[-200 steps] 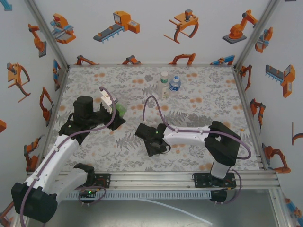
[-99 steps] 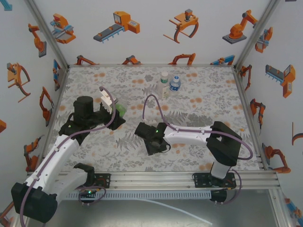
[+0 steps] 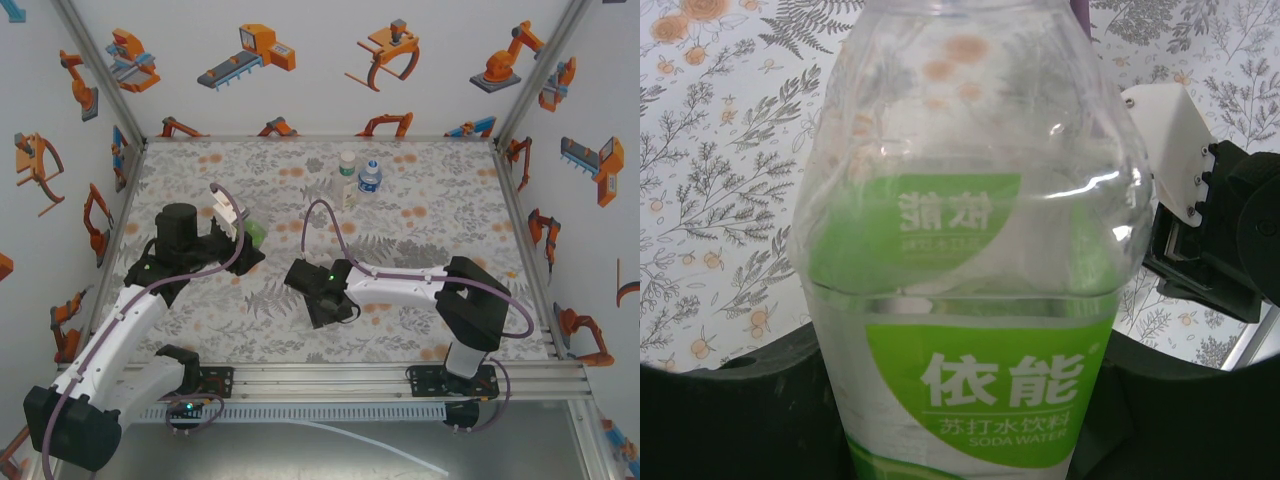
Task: Screw on the bottle caps
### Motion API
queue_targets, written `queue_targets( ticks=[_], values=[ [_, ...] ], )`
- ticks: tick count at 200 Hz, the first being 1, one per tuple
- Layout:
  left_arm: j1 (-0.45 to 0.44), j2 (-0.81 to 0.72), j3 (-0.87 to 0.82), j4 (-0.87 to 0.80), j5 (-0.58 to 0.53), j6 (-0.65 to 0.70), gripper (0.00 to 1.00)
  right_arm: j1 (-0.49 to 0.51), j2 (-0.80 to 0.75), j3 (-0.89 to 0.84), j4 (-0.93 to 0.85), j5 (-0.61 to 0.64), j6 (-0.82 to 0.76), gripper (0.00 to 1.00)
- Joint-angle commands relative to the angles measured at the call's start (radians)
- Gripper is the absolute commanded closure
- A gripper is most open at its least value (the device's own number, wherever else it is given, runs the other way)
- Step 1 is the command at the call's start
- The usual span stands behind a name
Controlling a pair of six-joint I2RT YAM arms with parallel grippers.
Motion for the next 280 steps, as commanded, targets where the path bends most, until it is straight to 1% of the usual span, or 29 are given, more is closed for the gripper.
queue_targets(
  ticks=[1,261,280],
  values=[
    [0.004,-0.001,0.033,-0.009,0.006,0.016,0.98,0.008,0.014,0.0,-0.021,0.017,0.02,0.53],
    [0.004,0.003,0.034,-0.011,0.006,0.015,0.97,0.005,0.014,-0.008,-0.045,0.041,0.048,0.53],
    [0.003,0.003,0.033,-0.01,0.006,0.014,0.97,0.005,0.015,-0.006,-0.038,0.034,0.042,0.55]
  ],
)
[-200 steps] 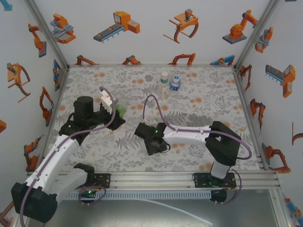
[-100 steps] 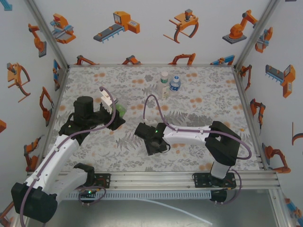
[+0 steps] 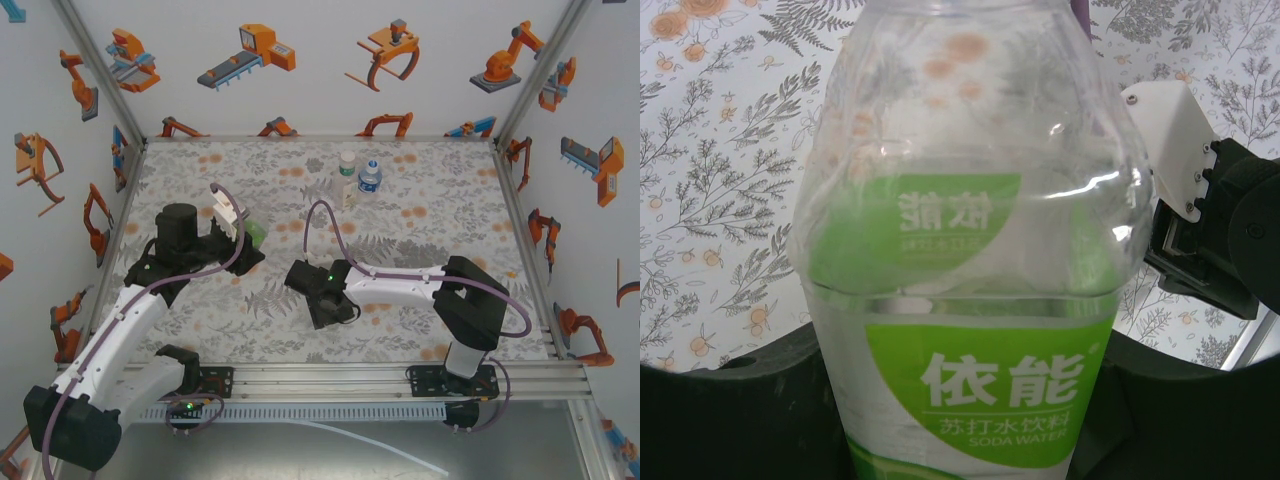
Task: Screw on the bottle caps
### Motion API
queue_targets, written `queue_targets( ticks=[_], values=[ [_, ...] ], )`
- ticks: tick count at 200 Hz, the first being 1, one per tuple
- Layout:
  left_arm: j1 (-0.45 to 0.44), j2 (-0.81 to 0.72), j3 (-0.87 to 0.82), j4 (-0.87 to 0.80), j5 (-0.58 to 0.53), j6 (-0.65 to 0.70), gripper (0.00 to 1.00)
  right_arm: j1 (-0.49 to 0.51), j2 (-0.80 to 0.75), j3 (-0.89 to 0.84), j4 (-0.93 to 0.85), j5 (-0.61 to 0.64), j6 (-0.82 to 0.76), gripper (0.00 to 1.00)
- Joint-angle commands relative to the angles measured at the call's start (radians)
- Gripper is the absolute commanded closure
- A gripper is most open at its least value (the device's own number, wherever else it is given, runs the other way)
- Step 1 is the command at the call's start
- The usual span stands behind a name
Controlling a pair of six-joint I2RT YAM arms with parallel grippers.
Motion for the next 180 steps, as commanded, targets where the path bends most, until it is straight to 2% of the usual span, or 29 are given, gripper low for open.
queue_targets(
  ticks=[1,147,180],
  values=[
    [0.003,0.002,0.034,-0.008,0.008,0.014,0.97,0.006,0.005,-0.008,-0.019,0.023,0.016,0.55],
    [0.003,0.001,0.035,-0.009,0.007,0.015,0.97,0.005,0.038,-0.017,0.006,0.003,0.017,0.56],
    [0.004,0.001,0.035,-0.011,0.007,0.016,0.97,0.001,0.04,-0.035,0.029,-0.012,0.019,0.6]
  ],
)
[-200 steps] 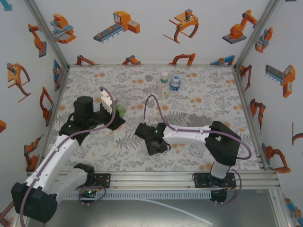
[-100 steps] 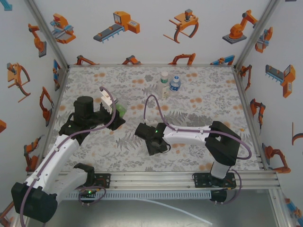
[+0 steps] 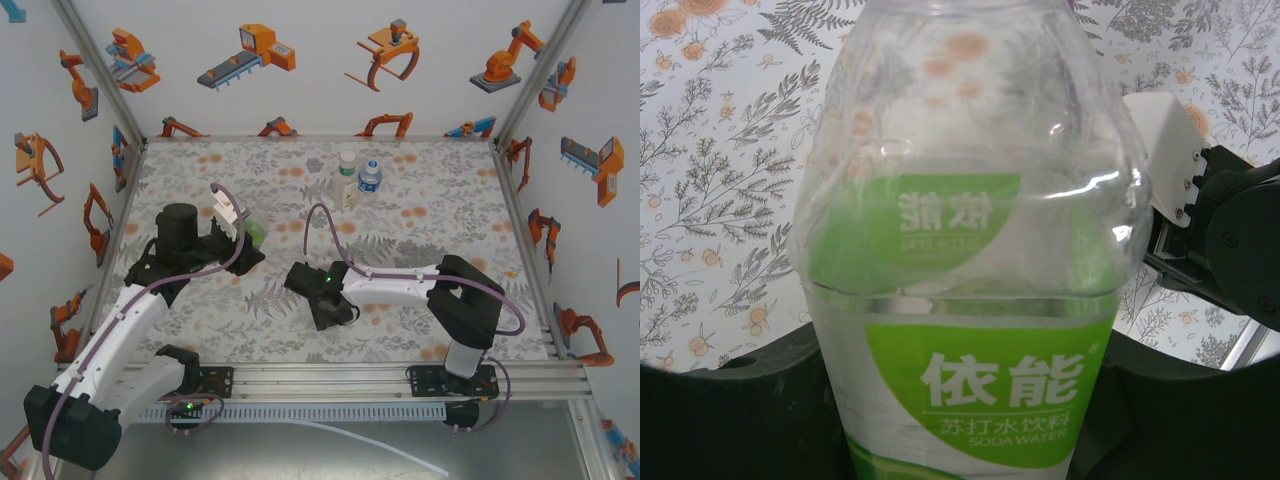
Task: Screw on the bottle caps
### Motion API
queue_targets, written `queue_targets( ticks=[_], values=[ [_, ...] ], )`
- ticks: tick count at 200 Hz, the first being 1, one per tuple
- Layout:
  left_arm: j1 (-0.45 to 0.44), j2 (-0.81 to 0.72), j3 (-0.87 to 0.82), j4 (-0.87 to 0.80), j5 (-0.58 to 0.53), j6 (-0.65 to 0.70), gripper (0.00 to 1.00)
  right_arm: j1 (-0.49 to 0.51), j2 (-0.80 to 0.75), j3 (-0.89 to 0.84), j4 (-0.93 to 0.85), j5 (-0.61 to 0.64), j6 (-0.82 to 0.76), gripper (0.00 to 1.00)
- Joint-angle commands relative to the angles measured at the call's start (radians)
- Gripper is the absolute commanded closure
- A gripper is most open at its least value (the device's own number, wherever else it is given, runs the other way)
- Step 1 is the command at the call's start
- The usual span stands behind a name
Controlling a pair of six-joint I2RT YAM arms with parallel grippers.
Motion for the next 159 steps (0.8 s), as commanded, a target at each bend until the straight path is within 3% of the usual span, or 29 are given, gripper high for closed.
queue_targets(
  ticks=[1,74,159],
  values=[
    [0.004,-0.001,0.034,-0.011,0.007,0.016,0.97,0.0,0.015,-0.024,0.018,-0.005,0.019,0.61],
    [0.004,-0.001,0.035,-0.009,0.007,0.016,0.97,-0.036,-0.006,-0.047,0.047,0.006,-0.011,0.62],
    [0.003,0.003,0.034,-0.011,0.002,0.016,0.97,-0.236,0.038,0.002,0.08,-0.002,-0.178,0.62]
  ],
)
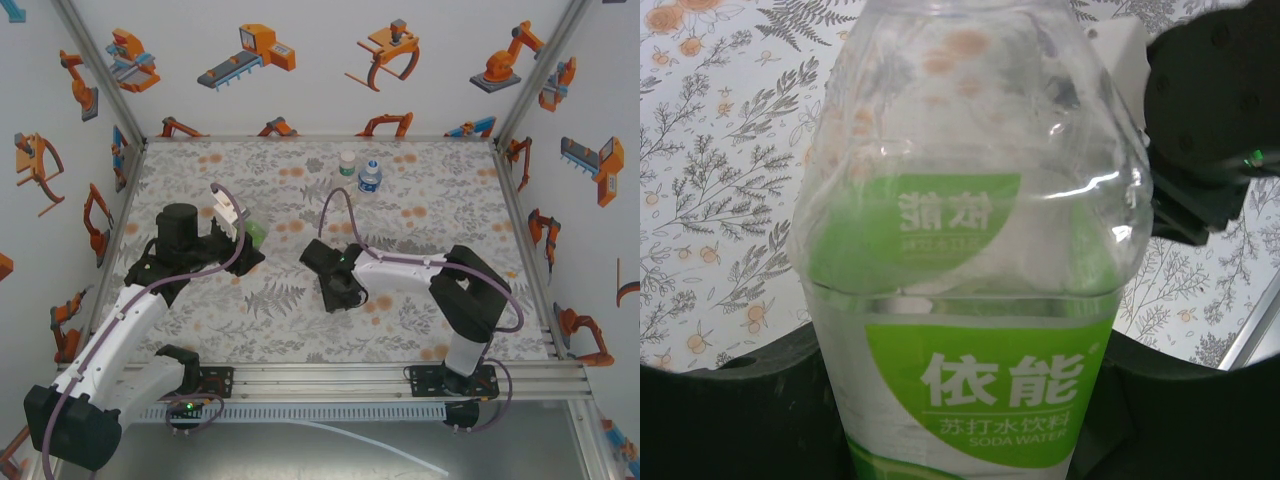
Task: Screw on the bottle caps
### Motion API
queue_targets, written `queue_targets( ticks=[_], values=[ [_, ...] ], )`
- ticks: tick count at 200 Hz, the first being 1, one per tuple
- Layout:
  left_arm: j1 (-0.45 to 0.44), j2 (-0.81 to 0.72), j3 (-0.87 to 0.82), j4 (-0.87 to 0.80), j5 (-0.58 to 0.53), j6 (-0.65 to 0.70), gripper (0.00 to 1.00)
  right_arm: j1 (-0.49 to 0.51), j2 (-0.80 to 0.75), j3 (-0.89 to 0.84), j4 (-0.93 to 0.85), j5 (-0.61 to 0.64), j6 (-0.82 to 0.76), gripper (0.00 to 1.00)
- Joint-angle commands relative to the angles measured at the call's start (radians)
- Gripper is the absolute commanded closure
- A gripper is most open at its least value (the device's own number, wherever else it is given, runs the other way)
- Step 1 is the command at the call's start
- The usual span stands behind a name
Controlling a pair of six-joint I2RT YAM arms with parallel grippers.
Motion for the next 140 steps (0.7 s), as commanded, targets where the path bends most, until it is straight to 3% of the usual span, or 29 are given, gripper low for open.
queue_targets(
  ticks=[1,70,140],
  values=[
    [0.002,0.003,0.034,-0.005,0.003,0.016,0.97,-0.053,0.04,0.025,0.015,0.034,-0.077,0.62],
    [0.003,0.009,0.034,-0.001,0.001,0.014,0.97,-0.091,0.043,0.105,-0.032,0.048,-0.131,0.56],
    [0.003,0.014,0.037,-0.001,0.003,0.015,0.96,-0.09,-0.014,0.089,-0.008,0.019,-0.116,0.57]
  ],
)
